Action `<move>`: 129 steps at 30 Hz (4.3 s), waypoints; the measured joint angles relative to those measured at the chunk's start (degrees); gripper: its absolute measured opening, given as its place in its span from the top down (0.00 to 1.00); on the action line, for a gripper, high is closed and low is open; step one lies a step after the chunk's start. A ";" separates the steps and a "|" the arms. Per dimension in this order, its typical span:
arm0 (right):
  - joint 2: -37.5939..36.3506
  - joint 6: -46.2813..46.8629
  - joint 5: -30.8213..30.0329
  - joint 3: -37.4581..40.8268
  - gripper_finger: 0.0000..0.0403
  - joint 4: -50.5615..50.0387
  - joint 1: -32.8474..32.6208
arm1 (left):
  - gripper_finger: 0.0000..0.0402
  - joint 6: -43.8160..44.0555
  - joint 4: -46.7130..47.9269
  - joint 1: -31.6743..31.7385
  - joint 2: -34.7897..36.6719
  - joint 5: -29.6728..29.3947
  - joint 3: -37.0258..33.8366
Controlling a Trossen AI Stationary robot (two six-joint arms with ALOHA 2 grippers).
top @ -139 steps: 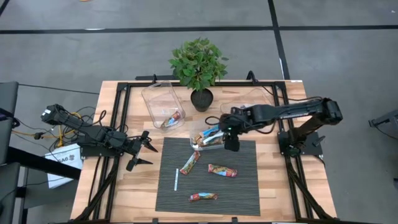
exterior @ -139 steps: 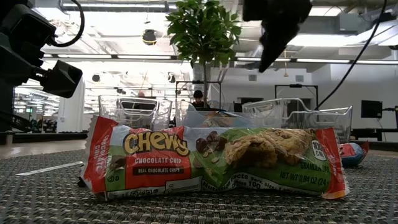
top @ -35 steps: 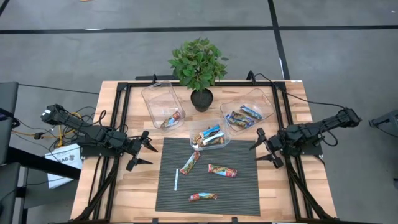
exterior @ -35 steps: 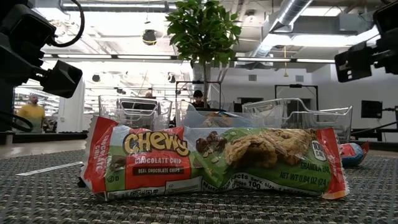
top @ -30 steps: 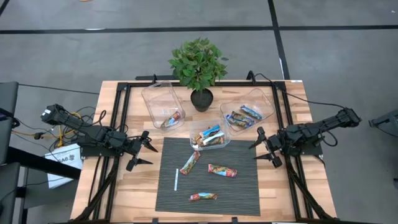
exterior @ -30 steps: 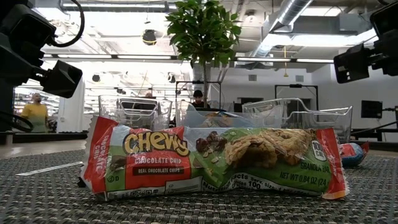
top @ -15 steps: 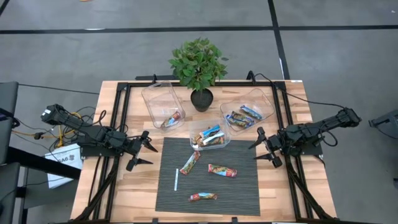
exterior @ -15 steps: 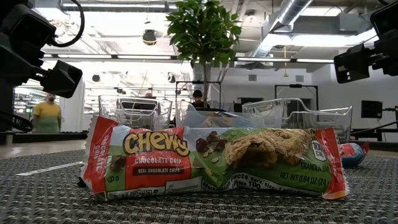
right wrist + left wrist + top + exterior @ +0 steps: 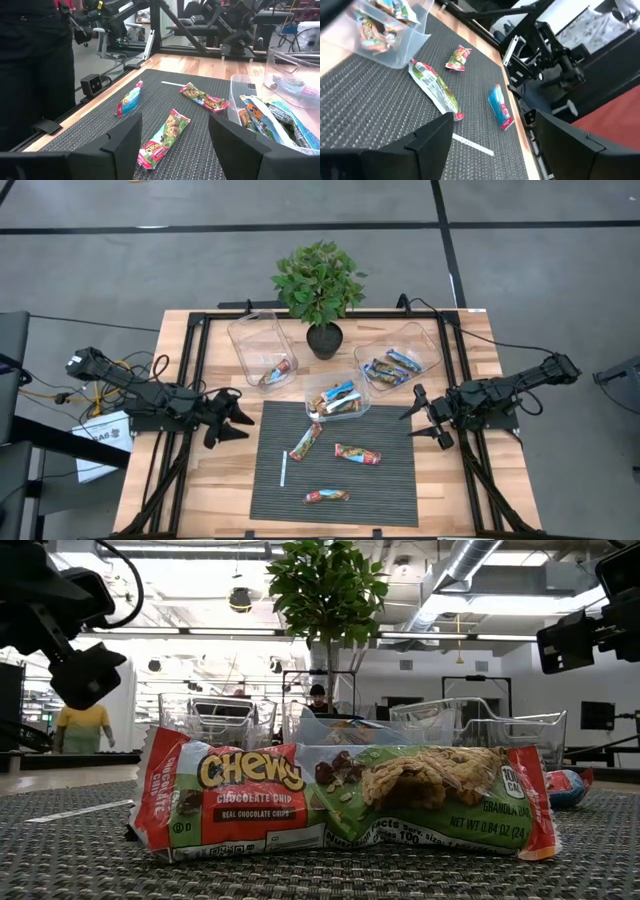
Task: Pick and place Granola Bars by type
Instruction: Put the red granola bar into the left transparent bin
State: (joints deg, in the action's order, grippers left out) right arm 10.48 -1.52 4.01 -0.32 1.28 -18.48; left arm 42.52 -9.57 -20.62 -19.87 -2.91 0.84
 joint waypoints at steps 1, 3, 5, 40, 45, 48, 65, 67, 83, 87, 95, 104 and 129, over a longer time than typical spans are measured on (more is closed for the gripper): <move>0.00 0.00 0.00 0.00 0.45 0.00 -0.01 | 0.32 0.96 -0.01 0.00 -0.01 -0.16 0.00; 0.00 0.00 0.00 0.00 0.45 0.00 0.00 | 0.32 1.95 0.05 0.00 -0.01 -0.56 0.00; 0.00 0.01 0.00 0.00 0.45 0.00 -0.01 | 0.32 1.87 0.34 0.00 0.01 -0.62 0.00; 0.02 0.02 0.00 0.02 0.45 0.00 -0.02 | 0.32 -25.11 23.85 0.09 -35.65 -16.48 38.08; 0.02 0.02 0.00 0.02 0.45 0.02 0.00 | 0.32 -15.44 29.71 0.39 -43.31 -14.66 43.57; 0.02 0.02 0.00 0.02 0.45 0.02 0.00 | 0.32 -8.06 32.38 0.42 -47.80 -11.13 45.68; 0.02 0.02 0.00 0.02 0.45 0.00 0.00 | 0.32 11.03 32.31 0.62 -67.37 -2.28 56.23; 0.01 0.02 0.00 0.02 0.45 0.01 -0.01 | 0.32 12.00 32.73 1.03 -69.89 -2.30 58.63; 0.00 0.02 0.02 0.02 0.45 0.00 -0.02 | 0.32 17.11 42.48 6.28 -84.06 -1.85 68.85; 0.00 0.02 0.02 0.03 0.45 0.03 -0.01 | 0.32 18.76 42.04 6.74 -86.16 -0.13 69.14; 0.45 0.02 0.01 0.04 0.45 0.52 -0.01 | 0.32 18.88 40.75 6.99 -90.06 1.14 71.82; 0.76 0.02 0.01 0.04 0.45 0.50 -0.01 | 0.32 18.71 43.36 7.10 -90.04 -0.51 71.82; 0.76 0.02 0.01 0.04 0.45 0.42 -0.01 | 0.72 15.12 43.07 5.61 -90.01 1.83 71.10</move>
State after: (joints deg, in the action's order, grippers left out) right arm 11.25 -1.50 4.02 -0.27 1.69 -18.49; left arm 57.65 33.50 -15.01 -109.89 -1.08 71.94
